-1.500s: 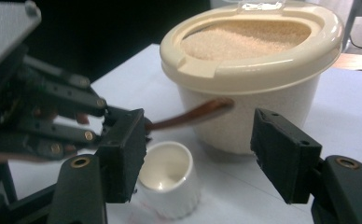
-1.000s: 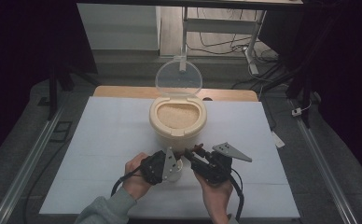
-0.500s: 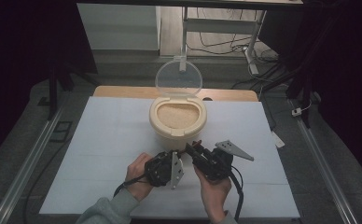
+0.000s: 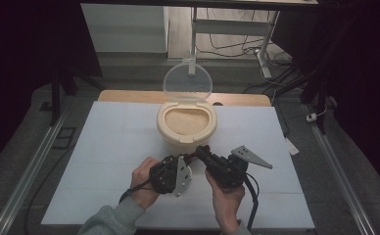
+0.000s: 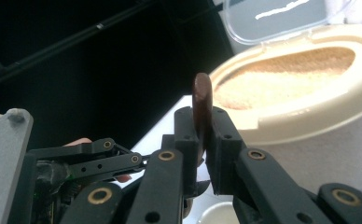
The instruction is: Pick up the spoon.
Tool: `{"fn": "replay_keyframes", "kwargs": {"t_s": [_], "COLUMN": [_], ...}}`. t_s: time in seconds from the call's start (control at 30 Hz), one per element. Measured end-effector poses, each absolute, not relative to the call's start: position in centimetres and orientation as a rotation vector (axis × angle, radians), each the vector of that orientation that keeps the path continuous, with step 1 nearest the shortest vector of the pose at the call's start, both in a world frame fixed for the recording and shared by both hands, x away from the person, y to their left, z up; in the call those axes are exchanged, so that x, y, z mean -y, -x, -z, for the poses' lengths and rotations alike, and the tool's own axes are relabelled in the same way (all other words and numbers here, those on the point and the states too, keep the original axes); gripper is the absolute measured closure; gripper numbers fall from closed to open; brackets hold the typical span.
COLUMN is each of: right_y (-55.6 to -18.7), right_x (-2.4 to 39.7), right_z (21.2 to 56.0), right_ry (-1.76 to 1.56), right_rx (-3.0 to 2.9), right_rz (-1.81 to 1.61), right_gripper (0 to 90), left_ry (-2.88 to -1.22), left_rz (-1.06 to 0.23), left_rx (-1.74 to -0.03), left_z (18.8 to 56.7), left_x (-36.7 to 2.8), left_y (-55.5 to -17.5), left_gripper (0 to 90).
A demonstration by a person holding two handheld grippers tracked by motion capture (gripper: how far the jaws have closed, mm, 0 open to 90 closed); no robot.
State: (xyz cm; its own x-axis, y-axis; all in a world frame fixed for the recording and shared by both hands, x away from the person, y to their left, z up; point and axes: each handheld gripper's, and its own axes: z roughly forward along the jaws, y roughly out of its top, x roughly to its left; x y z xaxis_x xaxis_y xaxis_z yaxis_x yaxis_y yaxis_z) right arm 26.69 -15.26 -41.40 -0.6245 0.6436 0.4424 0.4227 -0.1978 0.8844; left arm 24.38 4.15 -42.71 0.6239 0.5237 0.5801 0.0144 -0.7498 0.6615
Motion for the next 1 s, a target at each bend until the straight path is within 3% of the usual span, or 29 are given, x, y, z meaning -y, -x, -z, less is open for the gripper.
{"fn": "replay_keyframes", "kwargs": {"t_s": [0.07,0.2,0.27,0.3,0.43,0.7,1.0], "right_y": [-26.7,-26.6,-26.6,-26.5,-26.7,-27.1,-27.7], "right_x": [15.4,15.9,16.2,16.4,17.4,18.9,20.0], "right_z": [41.3,40.9,40.8,40.8,40.4,39.5,38.8], "right_ry": [-1.255,-1.178,-1.162,-1.154,-1.137,-1.098,-1.070], "right_rx": [-1.871,-1.867,-1.866,-1.860,-1.835,-1.794,-1.785], "right_rz": [-1.943,-1.960,-1.976,-1.983,-2.007,-2.012,-2.011], "right_gripper": [83.6,83.6,83.6,83.6,83.6,83.6,83.5], "left_ry": [-2.216,-2.119,-2.100,-2.082,-2.048,-1.966,-1.957], "left_rz": [-1.043,-0.789,-0.745,-0.630,-0.547,-0.395,-0.366], "left_rx": [-0.421,-0.487,-0.505,-0.534,-0.581,-0.766,-0.869], "left_z": [42.5,41.4,41.2,41.1,41.2,43.7,45.8], "left_x": [-4.3,-6.2,-6.8,-7.9,-9.8,-16.6,-20.3], "left_y": [-24.3,-24.2,-24.2,-24.2,-23.9,-23.1,-22.6], "left_gripper": [72.0,53.4,48.8,44.8,36.1,27.7,23.2]}}
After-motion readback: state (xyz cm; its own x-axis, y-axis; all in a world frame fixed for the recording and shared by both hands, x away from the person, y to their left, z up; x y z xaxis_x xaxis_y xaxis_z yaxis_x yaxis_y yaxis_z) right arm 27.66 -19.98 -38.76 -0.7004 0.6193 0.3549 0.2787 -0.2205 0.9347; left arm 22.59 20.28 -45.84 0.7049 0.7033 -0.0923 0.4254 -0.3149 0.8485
